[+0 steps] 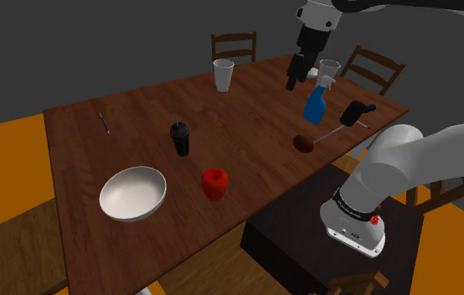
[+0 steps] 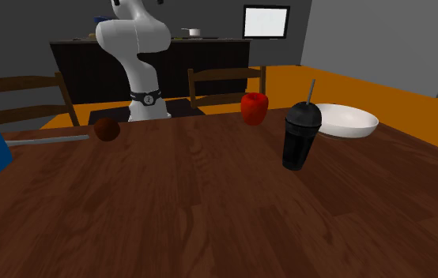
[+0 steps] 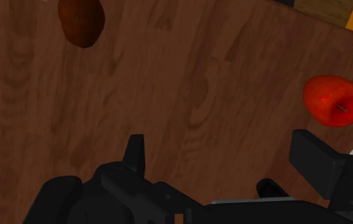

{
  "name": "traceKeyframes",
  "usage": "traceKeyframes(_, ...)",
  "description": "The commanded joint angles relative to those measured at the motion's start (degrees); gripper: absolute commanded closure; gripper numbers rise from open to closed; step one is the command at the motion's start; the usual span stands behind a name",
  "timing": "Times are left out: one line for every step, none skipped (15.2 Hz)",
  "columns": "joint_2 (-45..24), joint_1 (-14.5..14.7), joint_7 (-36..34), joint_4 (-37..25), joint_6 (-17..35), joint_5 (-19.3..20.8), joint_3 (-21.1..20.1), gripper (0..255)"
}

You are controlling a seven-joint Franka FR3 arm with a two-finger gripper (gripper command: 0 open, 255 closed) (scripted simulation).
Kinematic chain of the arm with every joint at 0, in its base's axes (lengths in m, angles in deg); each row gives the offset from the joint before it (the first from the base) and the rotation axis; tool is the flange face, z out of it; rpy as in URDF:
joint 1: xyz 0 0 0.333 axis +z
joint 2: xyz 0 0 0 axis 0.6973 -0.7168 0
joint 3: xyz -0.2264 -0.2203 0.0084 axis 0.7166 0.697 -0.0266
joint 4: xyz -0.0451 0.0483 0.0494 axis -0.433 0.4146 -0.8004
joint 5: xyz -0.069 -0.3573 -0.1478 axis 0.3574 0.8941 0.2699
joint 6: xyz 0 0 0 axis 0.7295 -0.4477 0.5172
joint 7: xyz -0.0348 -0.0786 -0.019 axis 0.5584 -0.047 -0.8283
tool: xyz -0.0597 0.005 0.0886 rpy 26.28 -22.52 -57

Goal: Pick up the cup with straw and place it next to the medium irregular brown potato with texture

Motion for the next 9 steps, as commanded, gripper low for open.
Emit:
traceKeyframes(0.0, 0.0, 0.0, 0.0, 0.0, 0.0, 0.0, 0)
traceKeyframes(-1.48, 0.37, -1.04, -0.15, 1.4, -0.49, -0.96, 0)
traceKeyframes(-3.02, 0.71, -2.07, -0.39, 2.78, -0.94, -1.91, 0)
traceKeyframes(-4.62, 1.03, -3.1, -0.7, 4.13, -1.35, -2.86, 0)
traceKeyframes(-6.28, 1.35, -4.12, -1.1, 5.47, -1.71, -3.77, 0)
traceKeyframes(-8.0, 1.63, -5.14, -1.58, 6.77, -2.02, -4.69, 0)
traceKeyframes(-9.76, 1.9, -6.16, -2.13, 8.04, -2.28, -5.59, 0)
traceKeyframes(-11.57, 2.15, -7.19, -2.77, 9.28, -2.49, -6.47, 0)
traceKeyframes(-13.42, 2.37, -8.21, -3.49, 10.47, -2.63, -7.34, 0)
